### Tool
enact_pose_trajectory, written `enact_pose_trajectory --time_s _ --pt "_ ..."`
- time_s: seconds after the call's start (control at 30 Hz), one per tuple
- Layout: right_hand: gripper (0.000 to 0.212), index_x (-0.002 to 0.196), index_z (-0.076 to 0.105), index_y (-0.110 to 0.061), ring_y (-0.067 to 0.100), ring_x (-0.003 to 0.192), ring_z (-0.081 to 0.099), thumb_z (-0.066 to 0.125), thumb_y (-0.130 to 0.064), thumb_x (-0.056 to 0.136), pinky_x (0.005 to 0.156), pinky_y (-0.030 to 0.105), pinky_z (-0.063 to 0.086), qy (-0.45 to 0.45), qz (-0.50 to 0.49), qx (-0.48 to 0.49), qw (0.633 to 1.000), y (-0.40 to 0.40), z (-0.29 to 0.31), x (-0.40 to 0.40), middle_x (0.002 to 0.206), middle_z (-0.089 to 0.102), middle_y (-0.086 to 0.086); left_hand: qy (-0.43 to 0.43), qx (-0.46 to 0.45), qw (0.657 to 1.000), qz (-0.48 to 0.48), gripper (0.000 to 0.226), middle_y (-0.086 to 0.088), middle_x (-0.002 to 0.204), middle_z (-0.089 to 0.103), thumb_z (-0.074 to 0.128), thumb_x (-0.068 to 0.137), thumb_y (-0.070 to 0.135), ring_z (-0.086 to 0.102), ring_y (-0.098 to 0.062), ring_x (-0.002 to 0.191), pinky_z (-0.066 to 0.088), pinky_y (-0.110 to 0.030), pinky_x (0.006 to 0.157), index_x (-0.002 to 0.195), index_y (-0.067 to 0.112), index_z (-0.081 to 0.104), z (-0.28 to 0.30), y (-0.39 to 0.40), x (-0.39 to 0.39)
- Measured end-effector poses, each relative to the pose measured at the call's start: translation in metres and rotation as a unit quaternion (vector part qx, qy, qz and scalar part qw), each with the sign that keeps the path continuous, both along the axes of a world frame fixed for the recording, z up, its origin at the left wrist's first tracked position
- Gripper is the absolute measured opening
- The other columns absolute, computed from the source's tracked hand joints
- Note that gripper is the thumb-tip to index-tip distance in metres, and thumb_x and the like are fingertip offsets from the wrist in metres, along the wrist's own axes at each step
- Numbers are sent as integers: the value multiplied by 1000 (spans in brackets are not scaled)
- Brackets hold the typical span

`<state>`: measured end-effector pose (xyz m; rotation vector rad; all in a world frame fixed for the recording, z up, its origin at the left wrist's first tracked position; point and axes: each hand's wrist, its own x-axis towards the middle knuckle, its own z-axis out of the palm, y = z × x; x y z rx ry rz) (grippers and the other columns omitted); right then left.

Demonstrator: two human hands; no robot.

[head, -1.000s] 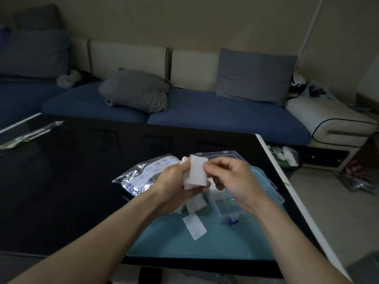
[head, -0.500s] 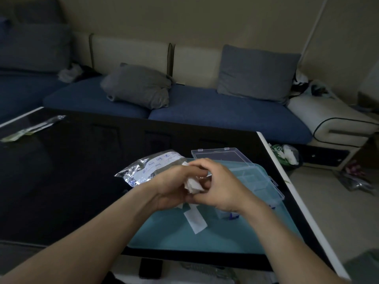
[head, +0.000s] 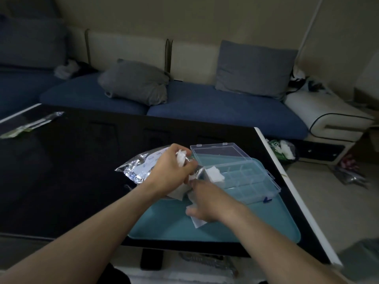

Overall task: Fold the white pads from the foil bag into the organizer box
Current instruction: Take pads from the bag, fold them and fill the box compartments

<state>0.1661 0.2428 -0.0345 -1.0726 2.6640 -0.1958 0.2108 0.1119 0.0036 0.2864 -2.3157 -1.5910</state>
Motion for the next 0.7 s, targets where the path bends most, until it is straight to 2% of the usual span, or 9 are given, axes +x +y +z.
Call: enact_pose_trajectory --time_s 0.07,0.13,0.23,0.33,0.47,0.53,0.57,0.63,0.7 --pt "58 139 45 -8 31 129 49 65 -30 90 102 37 43 -18 17 37 999 2 -9 1 148 43 11 -22 8 999 -39 17 0 63 68 67 90 17 59 -15 48 42 -19 47 103 16 56 -2 2 1" --pt "52 137 47 -8 33 128 49 64 -29 92 100 36 42 -18 23 59 998 6 -12 4 145 46 14 -33 10 997 -68 15 -4 64 68 64 91 15 57 -18 48 42 -20 46 104 12 57 -2 4 2" --pt "40 125 55 -9 33 119 56 67 -26 90 94 36 45 12 28 55 998 10 -11 7 128 60 16 -35 10 995 -92 13 -9 67 68 63 92 12 55 -22 50 42 -21 47 103 5 59 -3 4 4" --pt "42 122 60 -17 29 109 63 74 -22 83 86 31 48 0 -4 12 1000 16 -13 6 118 66 10 -44 44 992 -107 12 -11 68 67 61 94 9 54 -24 50 39 -27 47 103 2 58 -2 4 5" --pt "24 100 74 -22 7 73 64 79 -19 77 62 13 44 -66 -93 -124 986 27 -2 1 83 69 -6 -46 70 993 -86 11 -8 68 66 60 93 9 56 -20 48 37 -26 45 103 5 61 0 5 5" --pt "19 92 74 -17 3 57 60 85 -17 76 51 12 41 -109 -165 -239 951 32 10 -4 75 67 -6 -38 71 995 -59 11 -7 70 66 60 91 9 57 -19 50 38 -26 46 101 6 62 1 4 5" --pt "20 90 72 -15 5 54 63 86 -14 76 48 16 44 -156 -198 -306 918 36 17 -7 76 69 -3 -32 70 996 -44 11 -4 69 66 60 90 8 58 -19 51 39 -25 46 100 6 62 1 4 4" --pt "21 92 67 -11 18 63 72 84 -9 79 49 25 51 -242 -233 -409 849 43 29 -10 83 73 5 -15 69 997 -15 8 3 62 65 59 90 9 59 -18 51 39 -24 46 95 5 63 2 4 3" --pt "21 99 67 -8 26 75 75 80 -8 83 54 28 55 -289 -242 -445 812 50 36 -12 89 76 9 -7 65 998 12 7 2 57 63 58 92 12 60 -18 51 40 -24 46 92 7 63 3 4 3"
